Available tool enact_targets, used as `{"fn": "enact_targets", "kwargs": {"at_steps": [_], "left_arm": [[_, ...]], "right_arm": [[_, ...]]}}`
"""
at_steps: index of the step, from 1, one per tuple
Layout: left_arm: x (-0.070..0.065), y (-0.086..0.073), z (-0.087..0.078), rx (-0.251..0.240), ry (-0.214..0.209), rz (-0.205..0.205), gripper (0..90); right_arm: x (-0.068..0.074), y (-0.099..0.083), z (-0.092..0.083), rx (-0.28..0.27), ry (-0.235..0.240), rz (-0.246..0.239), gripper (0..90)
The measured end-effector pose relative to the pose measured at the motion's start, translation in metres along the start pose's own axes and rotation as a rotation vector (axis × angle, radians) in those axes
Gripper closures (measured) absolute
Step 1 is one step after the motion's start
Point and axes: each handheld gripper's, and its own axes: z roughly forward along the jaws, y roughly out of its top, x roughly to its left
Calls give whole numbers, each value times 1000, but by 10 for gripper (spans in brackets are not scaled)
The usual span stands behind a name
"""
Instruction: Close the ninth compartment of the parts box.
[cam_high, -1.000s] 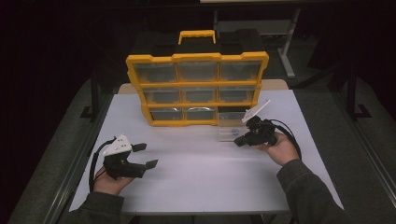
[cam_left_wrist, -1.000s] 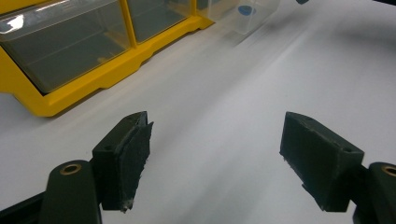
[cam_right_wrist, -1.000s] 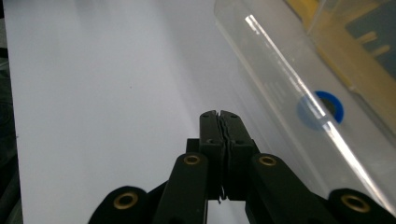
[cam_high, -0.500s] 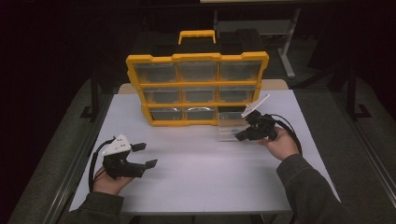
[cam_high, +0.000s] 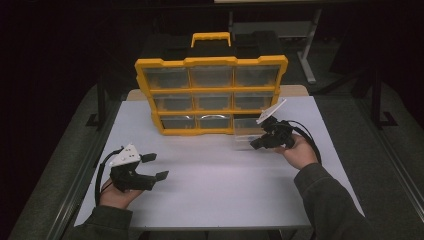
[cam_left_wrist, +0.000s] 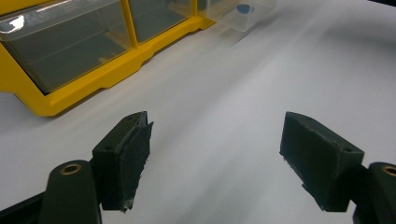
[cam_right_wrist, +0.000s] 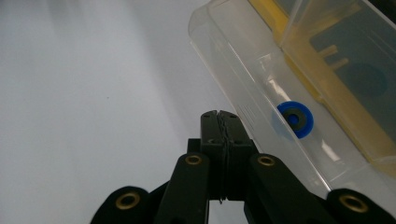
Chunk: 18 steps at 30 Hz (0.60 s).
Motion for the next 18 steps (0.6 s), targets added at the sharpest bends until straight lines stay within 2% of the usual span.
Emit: {"fn": "enact_targets", "kwargs": {"at_steps": [5,15,17,18], "left_arm": [[0,0,-1,-1,0,-5,238],[0,0,-1,3,1,-2,239],[0,0,-1,-1,0,-3,239],[0,0,-1,1,1,-3,239]], "right_arm": [[-2,1,1,-2,-6,-8,876],[-4,2,1,-2,-3,9,876],[-5,2,1,-6,-5,-2,876],[-5,2,1,-4,-1,12,876]]}}
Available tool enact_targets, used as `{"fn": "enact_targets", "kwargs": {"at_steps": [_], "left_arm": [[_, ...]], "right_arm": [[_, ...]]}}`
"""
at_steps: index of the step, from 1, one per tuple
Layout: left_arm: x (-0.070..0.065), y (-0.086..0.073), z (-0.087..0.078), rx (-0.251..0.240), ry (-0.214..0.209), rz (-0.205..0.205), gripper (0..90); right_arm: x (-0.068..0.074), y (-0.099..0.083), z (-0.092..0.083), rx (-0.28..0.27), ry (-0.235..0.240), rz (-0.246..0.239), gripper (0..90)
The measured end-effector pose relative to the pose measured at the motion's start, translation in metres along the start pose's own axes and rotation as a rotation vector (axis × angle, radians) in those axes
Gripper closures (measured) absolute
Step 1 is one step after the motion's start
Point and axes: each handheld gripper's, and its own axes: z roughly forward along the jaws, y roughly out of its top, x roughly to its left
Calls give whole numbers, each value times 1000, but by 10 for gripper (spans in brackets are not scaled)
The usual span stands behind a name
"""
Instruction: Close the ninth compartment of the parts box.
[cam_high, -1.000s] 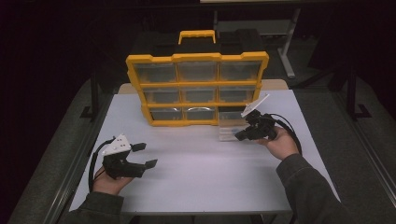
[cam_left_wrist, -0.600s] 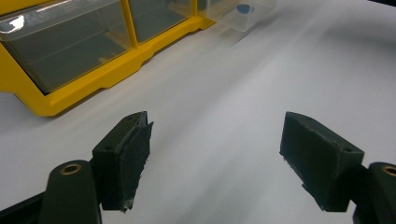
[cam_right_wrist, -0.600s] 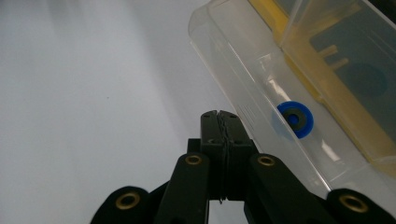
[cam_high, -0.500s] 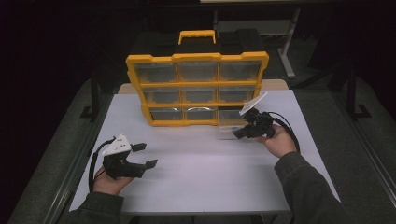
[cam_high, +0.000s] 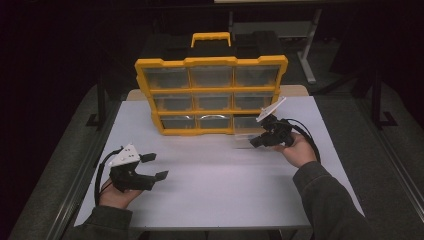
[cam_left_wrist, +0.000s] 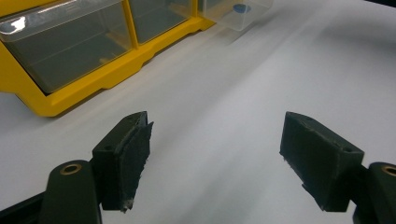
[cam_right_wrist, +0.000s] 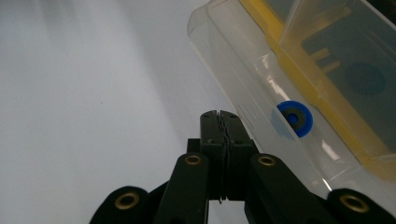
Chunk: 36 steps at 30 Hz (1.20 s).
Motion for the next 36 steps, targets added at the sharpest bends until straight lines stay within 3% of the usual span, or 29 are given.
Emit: {"fn": "enact_targets", "kwargs": {"at_steps": [36], "left_arm": [[1,0,-1,-8,3,-4,238]], "right_arm": [[-21,19,1,-3,-44,45,867]]}}
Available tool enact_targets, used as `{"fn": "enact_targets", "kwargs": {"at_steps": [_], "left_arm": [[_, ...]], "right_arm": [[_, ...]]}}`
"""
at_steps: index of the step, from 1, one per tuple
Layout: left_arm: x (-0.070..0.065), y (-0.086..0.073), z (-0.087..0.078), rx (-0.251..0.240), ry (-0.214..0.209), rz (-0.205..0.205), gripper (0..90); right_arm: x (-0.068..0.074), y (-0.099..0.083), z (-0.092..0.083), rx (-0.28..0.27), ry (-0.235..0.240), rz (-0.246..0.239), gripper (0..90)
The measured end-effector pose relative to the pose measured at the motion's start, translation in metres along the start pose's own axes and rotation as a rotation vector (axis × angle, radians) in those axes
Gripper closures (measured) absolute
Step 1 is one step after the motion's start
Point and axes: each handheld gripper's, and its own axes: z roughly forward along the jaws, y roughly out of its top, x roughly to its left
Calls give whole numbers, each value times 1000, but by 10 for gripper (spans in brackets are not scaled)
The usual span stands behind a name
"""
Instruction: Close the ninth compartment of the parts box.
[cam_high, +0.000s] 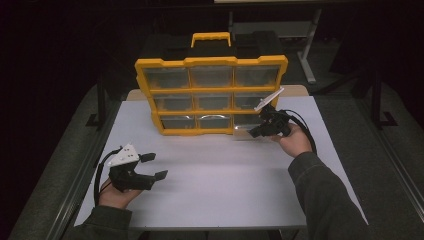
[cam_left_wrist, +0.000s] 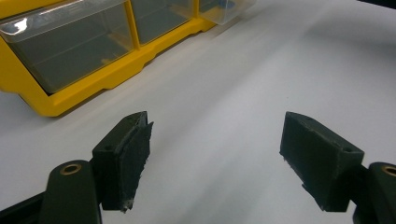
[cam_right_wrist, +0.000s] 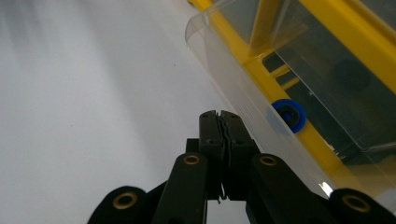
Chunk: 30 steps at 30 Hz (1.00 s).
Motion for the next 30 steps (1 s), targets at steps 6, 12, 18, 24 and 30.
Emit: {"fn": "enact_targets", "kwargs": {"at_steps": [6,12,18,24,30], "left_arm": [[0,0,0,2,-1,1,239],[1,0,0,3,-2,1,239],[1,0,-1,2,-2,3,239],[1,0,0,2,-3,1,239],[1,0,0,4,-3,0,239]], "right_arm": [[-4,2,1,-2,-6,5,866],[-7,6,-2,-7,-15,6,864],[-8,11,-3,-8,-30,7,864],[-8,11,-3,-12,-33,10,864],[-10,11,-2,-19,-44,7,864]]}}
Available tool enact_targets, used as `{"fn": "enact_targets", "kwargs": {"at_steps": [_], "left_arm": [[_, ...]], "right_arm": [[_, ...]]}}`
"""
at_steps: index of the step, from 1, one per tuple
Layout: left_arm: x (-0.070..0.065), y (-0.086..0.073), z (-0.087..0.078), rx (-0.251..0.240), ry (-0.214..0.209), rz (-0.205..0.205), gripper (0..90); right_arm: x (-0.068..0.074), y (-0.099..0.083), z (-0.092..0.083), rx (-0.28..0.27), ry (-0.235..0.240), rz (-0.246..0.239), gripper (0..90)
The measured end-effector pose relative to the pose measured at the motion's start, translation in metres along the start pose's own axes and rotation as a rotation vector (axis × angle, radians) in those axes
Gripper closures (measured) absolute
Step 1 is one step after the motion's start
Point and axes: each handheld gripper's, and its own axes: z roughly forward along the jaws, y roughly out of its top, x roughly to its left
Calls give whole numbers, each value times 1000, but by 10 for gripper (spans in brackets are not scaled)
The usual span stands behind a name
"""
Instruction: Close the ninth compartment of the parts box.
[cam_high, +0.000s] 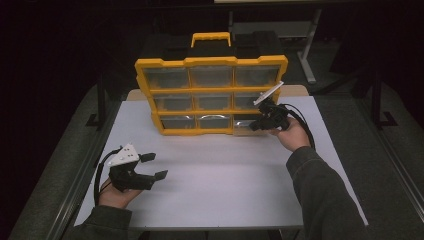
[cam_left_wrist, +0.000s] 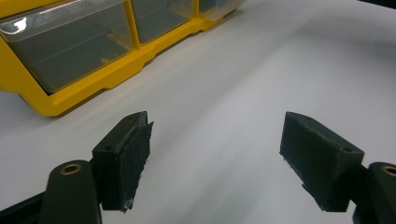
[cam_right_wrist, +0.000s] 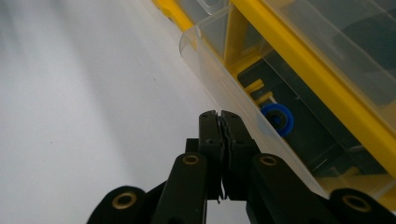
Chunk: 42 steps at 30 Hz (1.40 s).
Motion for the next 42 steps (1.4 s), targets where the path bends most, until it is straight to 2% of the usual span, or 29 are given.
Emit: {"fn": "enact_targets", "kwargs": {"at_steps": [9,25,42], "left_arm": [[0,0,0,-1,0,1,239],[1,0,0,2,0,1,239],[1,0,-1,-2,5,1,239]], "right_arm": [[-2,1,2,-11,-18,7,865],[-3,3,4,-24,-94,5,866],[-4,4,6,-43,-142,11,868]]}}
